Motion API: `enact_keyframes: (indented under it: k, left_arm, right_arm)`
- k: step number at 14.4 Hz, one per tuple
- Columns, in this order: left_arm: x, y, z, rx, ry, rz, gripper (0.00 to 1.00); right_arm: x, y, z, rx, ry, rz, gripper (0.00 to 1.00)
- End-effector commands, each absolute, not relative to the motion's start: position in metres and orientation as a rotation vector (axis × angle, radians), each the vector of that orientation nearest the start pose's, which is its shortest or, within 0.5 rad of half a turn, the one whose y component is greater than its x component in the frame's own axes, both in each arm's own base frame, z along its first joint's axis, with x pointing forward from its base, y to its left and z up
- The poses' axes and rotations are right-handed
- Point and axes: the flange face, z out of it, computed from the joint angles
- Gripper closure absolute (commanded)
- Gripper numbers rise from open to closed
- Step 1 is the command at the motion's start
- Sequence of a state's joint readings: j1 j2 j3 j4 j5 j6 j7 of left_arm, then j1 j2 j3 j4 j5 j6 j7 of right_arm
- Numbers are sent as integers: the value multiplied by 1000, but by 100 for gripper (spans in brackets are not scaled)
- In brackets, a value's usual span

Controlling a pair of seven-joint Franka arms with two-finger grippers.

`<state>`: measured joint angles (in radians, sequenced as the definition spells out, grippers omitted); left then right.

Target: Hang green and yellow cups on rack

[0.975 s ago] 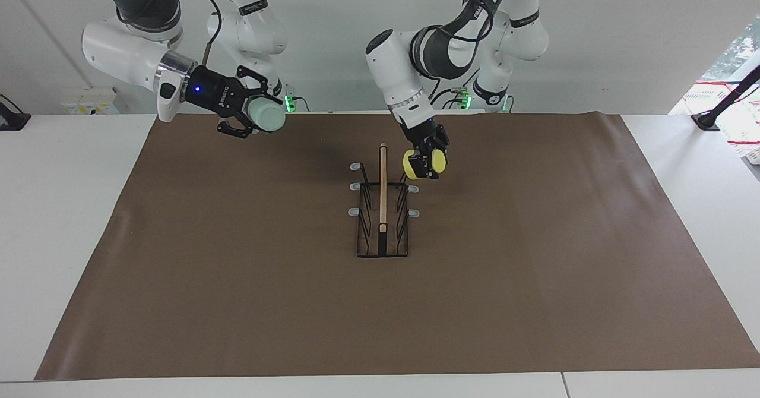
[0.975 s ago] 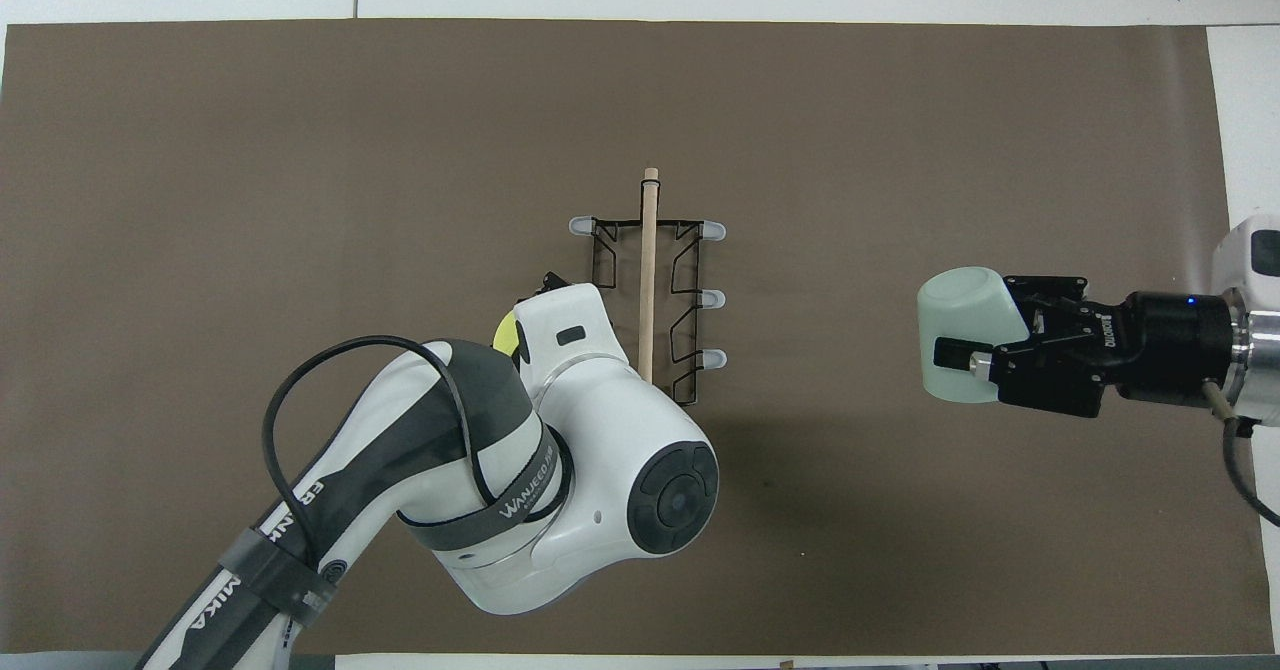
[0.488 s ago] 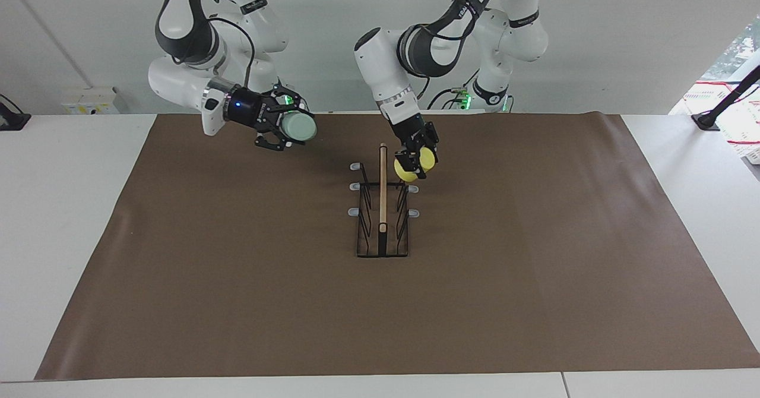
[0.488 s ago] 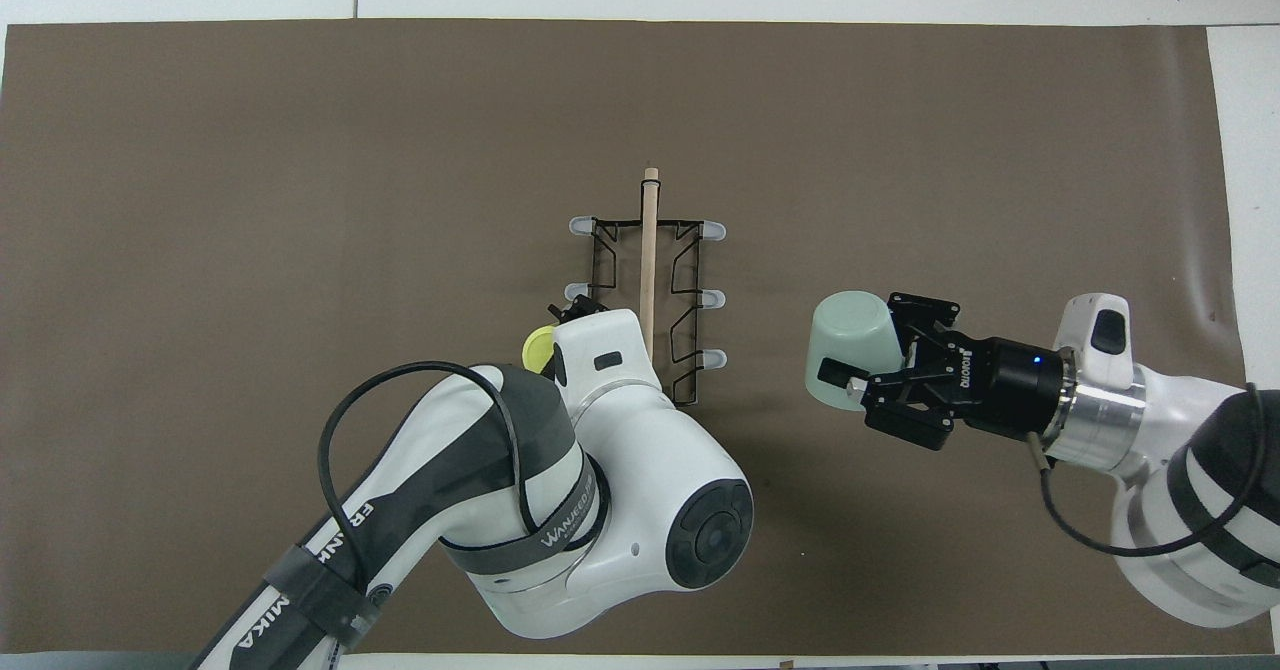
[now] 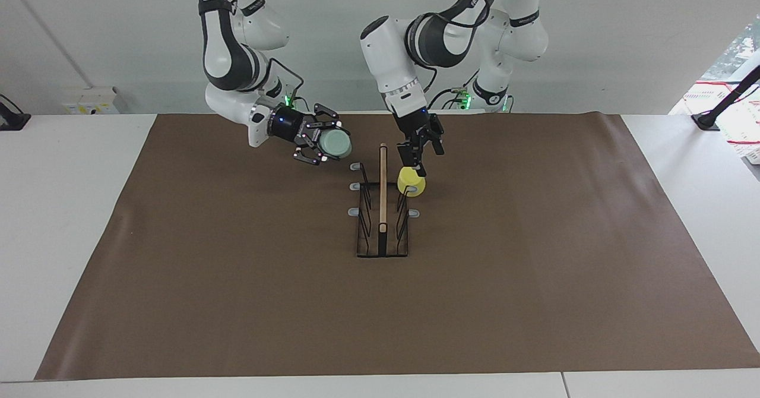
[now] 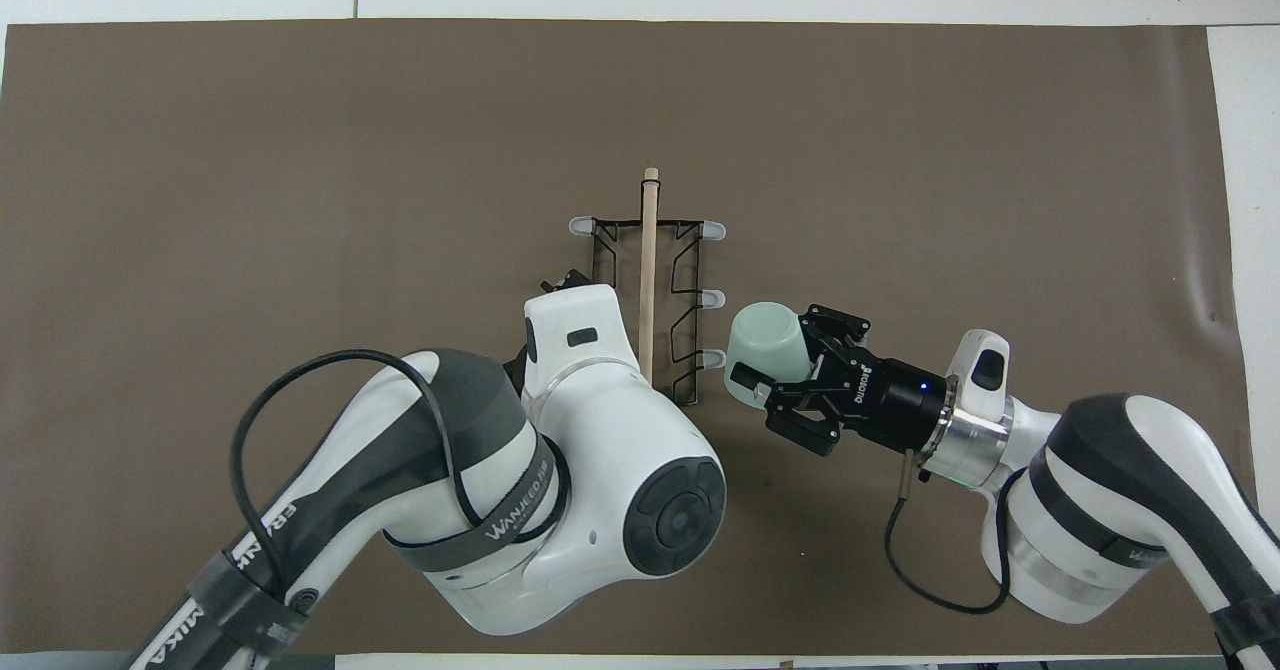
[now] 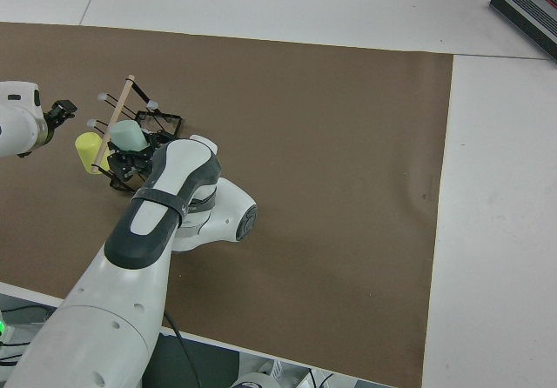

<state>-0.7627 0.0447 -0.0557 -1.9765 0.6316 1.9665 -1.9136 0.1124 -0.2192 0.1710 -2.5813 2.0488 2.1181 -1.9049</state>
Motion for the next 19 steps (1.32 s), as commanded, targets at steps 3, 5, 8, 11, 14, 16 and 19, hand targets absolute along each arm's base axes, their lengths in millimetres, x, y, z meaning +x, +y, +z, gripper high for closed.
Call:
enact_keyframes:
  k: [3,5,8,11,14,16,19]
  left_arm:
    - [467,-306,479,-2823,-889,-501,0]
    - [484,-273,483,-2881,-729,-412,0]
    - [512,-212,491,-3005,-526,-268,0]
    - [533,-151,508,-3112,-259,-213,0]
    - [545,-104,529,-3138,-116,-158,0]
    - [551,-75,550,-3156,-57,-116,0]
    - [555,-40,581,-3187,29,-33,0]
  right_arm:
    - [424,179,341,-1729,-536,-1159,100]
    - [427,183,333,-1736,-540,-1164,100]
    - [430,200,329,-1732,-529,-1154,100]
    - [433,209,316,-1734,-519,-1178,100]
    - [425,215,310,-1738,-522,-1168,100]
    - [418,213,301,-1749,-543,-1167,100]
    - [408,210,277,-1769,-600,-1172,100]
